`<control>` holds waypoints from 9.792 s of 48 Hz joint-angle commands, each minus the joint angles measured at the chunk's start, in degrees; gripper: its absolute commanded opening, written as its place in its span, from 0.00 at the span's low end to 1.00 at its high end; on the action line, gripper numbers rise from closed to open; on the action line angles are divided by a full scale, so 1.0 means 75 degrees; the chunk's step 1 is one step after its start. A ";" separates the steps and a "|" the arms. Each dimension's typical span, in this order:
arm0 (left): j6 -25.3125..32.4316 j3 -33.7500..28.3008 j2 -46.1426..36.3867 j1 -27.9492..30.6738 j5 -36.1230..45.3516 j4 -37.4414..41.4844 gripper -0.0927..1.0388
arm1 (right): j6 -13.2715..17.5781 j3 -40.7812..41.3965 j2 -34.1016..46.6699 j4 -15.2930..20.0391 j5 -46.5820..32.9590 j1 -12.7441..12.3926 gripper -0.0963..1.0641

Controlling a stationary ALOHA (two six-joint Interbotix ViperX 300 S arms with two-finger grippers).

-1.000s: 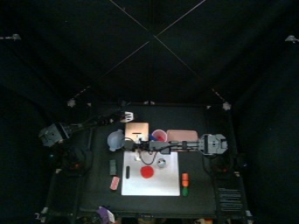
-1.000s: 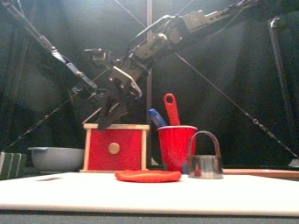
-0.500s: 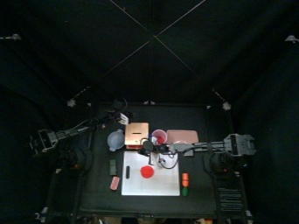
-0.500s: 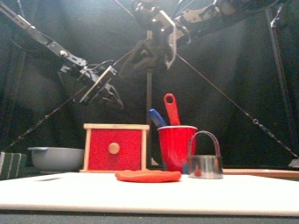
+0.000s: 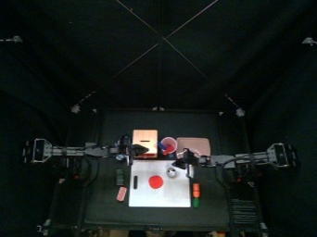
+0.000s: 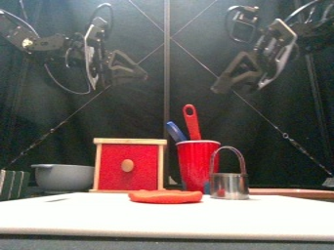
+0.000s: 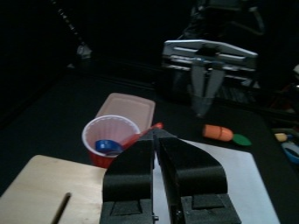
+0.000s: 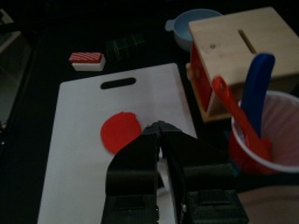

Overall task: Get the cutter from the drawer then cut the dough then place the extra dough in the bowl
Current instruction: Cut the dough

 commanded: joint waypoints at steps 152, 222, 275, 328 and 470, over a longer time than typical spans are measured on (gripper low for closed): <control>0.0035 0.0363 0.1934 -0.0832 -0.1090 -0.0902 0.79 | -0.0023 -0.2625 0.4500 0.0223 -0.0492 0.0867 0.56; 0.0047 0.0363 0.1852 -0.0820 -0.1102 -0.0879 0.79 | -0.0059 -0.2789 0.4266 0.0270 -0.0469 0.1055 0.77; 0.2426 -0.0035 0.4547 -0.3633 -0.4313 -0.4254 0.78 | -0.0082 -0.1324 0.4969 0.1219 -0.4055 0.1734 0.77; 0.2426 -0.0434 0.4793 -0.3176 -0.3926 -0.4137 0.76 | -0.0129 -0.1770 0.5391 0.1137 -0.3914 0.1664 0.76; 0.2309 -0.0574 0.5637 -0.3211 -0.2684 -0.4371 0.65 | -0.0023 -0.1992 0.6070 0.1277 -0.2508 0.1734 0.59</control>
